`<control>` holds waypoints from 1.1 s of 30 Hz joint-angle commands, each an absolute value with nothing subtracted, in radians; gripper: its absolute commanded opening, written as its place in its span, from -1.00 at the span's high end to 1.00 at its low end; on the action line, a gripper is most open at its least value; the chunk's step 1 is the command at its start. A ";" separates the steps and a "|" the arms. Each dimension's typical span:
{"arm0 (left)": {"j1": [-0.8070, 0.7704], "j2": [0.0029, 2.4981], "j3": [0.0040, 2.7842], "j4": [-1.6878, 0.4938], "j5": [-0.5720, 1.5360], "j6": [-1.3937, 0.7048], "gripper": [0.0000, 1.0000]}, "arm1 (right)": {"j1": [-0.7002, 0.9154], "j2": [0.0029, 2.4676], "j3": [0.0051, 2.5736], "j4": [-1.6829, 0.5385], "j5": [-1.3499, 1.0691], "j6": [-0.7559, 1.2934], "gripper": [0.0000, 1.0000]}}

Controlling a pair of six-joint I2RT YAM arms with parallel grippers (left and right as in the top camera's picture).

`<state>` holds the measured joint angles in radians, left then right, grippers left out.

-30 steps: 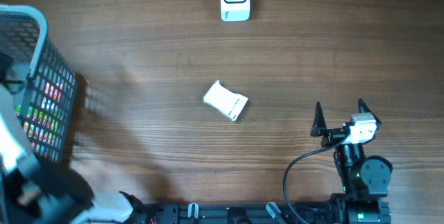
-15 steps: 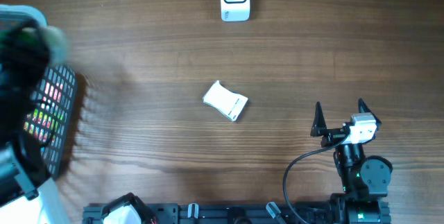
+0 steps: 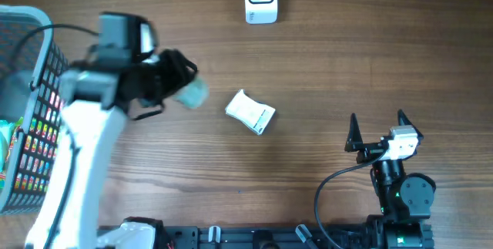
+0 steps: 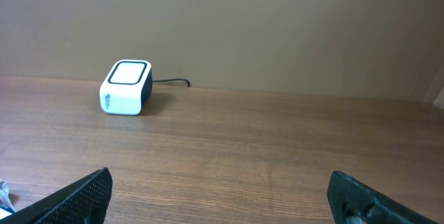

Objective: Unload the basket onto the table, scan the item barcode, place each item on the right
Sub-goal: 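Carry the green-lidded jar out and place it beside the white package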

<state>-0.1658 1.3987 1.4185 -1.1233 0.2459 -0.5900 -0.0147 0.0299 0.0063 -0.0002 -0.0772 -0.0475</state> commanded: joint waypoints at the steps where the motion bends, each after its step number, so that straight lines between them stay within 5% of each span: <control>1: -0.265 1.517 1.380 -1.110 0.083 -0.607 -0.26 | -0.010 0.031 0.006 0.002 -0.079 -0.053 -1.00; 10: -0.353 1.688 1.263 -0.929 -0.095 -0.662 -0.26 | -0.010 0.031 0.006 0.002 -0.079 -0.052 -1.00; 20: -0.364 1.689 1.011 -0.688 -0.242 -1.145 -0.26 | -0.010 0.031 0.006 0.002 -0.079 -0.052 -1.00; 24: -0.393 1.689 1.005 -0.688 -0.253 -1.175 -0.27 | -0.010 0.031 0.006 0.002 -0.079 -0.052 -1.00; 27: -0.432 1.689 1.005 -0.698 -0.282 -1.156 -0.49 | -0.010 0.031 0.006 0.002 -0.079 -0.053 -1.00; 28: -0.443 1.688 1.008 -0.709 -0.294 -1.156 -0.93 | -0.010 0.031 0.006 0.002 -0.079 -0.052 -1.00; 33: -0.469 1.638 1.111 -0.867 -0.350 -1.083 -1.00 | -0.010 0.031 0.006 0.002 -0.079 -0.052 -1.00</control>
<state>-0.4644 1.6867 1.0191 -0.7845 -0.2832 -1.1385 -0.0147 0.0299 0.0063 -0.0002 -0.0772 -0.0475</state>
